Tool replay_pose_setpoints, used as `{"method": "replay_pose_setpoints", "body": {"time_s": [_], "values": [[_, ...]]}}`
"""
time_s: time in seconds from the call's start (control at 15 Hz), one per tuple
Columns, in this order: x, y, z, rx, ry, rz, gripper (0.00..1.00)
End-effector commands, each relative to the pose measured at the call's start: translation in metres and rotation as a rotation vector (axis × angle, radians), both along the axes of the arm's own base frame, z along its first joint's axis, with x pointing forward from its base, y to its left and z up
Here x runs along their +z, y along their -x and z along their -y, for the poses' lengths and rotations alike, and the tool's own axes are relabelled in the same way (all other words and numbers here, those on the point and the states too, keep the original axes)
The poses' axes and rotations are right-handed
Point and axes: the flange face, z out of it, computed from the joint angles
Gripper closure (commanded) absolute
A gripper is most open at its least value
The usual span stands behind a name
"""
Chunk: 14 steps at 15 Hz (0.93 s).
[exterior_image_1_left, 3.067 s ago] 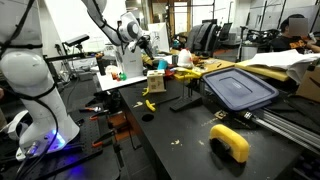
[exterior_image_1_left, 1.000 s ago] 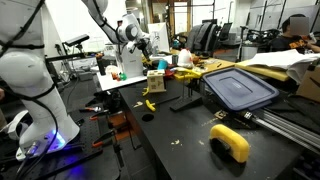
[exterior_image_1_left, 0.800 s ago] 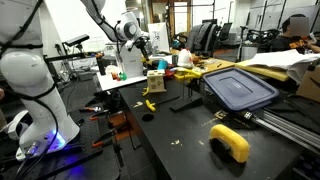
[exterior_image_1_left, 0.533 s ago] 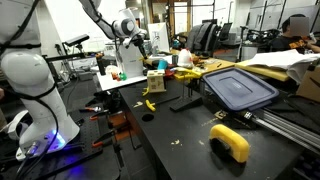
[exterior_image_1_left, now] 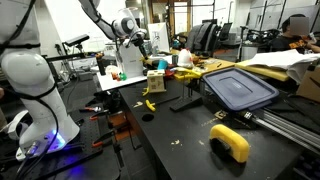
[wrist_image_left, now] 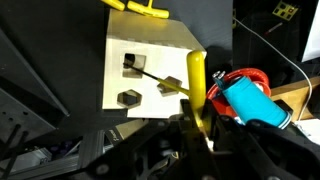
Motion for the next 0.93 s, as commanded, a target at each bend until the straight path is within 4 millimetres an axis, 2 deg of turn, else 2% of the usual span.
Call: {"method": "replay_pose_setpoints", "body": {"time_s": [0.0, 0.33, 0.73, 0.87], "values": [[-0.009, -0.007, 0.013, 0.001, 0.012, 0.012, 0.96], [-0.015, -0.024, 0.019, 0.023, 0.011, 0.029, 0.96], [-0.001, -0.039, 0.004, 0.087, 0.001, 0.073, 0.96], [-0.002, -0.045, 0.001, 0.108, -0.015, 0.081, 0.96]]}}
